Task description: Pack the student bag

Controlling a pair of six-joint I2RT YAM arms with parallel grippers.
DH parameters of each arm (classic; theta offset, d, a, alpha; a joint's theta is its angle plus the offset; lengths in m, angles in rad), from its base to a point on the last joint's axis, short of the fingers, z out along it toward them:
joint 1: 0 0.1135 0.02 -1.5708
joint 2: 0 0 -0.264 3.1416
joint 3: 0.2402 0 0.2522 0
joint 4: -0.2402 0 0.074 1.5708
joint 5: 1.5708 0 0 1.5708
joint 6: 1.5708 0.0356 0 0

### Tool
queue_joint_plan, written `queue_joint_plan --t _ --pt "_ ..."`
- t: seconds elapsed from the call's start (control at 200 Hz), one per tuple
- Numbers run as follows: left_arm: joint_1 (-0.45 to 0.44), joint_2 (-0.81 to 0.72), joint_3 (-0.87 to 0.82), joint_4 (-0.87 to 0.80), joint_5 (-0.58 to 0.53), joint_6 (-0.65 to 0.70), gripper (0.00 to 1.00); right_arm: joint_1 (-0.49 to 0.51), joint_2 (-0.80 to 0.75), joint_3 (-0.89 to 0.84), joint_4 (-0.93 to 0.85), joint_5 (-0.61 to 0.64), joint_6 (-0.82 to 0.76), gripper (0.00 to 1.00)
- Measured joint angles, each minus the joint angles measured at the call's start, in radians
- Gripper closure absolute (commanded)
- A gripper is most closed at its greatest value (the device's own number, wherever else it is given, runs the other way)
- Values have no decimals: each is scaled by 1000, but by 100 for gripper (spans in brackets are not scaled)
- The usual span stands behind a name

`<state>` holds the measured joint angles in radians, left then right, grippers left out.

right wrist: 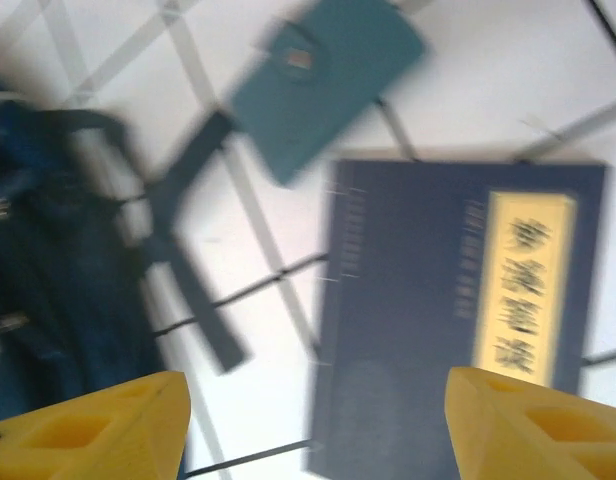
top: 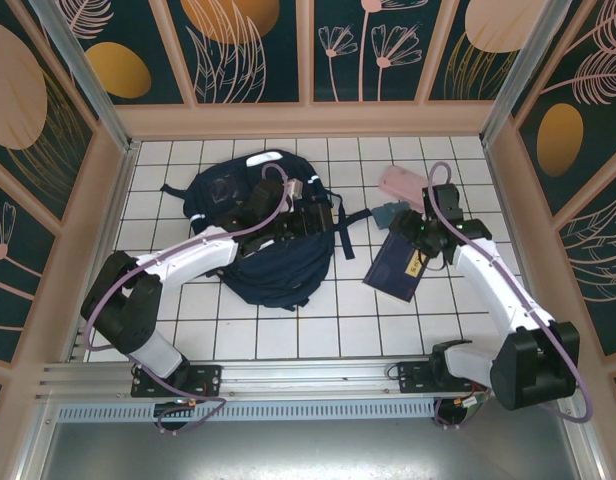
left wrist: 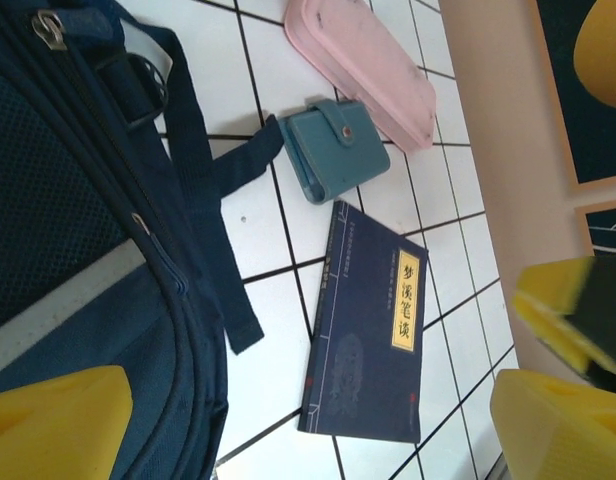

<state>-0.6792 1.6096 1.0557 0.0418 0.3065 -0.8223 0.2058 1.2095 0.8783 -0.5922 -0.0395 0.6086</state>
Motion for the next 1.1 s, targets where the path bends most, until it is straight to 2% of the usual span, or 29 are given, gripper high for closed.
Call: queue_joint_plan --t 0.09,0.22,0.601,0.791,0.966,1.101 --pt "-21 8 8 -2 0 0 11 -26 46 -71 13 19 -5 34" --pt "-45 27 20 -1 0 -2 14 -17 136 -116 66 -24 -42 41" --pt "-101 61 20 0 -17 -52 24 57 380 -34 238 -50 -73 42" --pt "-131 63 18 1 -44 -89 30 142 373 -58 292 -48 -77 43" --pt "-149 59 -20 4 -84 -124 37 260 277 -133 279 -109 -76 42" --pt "-163 59 -38 0 -108 -149 44 250 135 -148 175 -96 -63 36"
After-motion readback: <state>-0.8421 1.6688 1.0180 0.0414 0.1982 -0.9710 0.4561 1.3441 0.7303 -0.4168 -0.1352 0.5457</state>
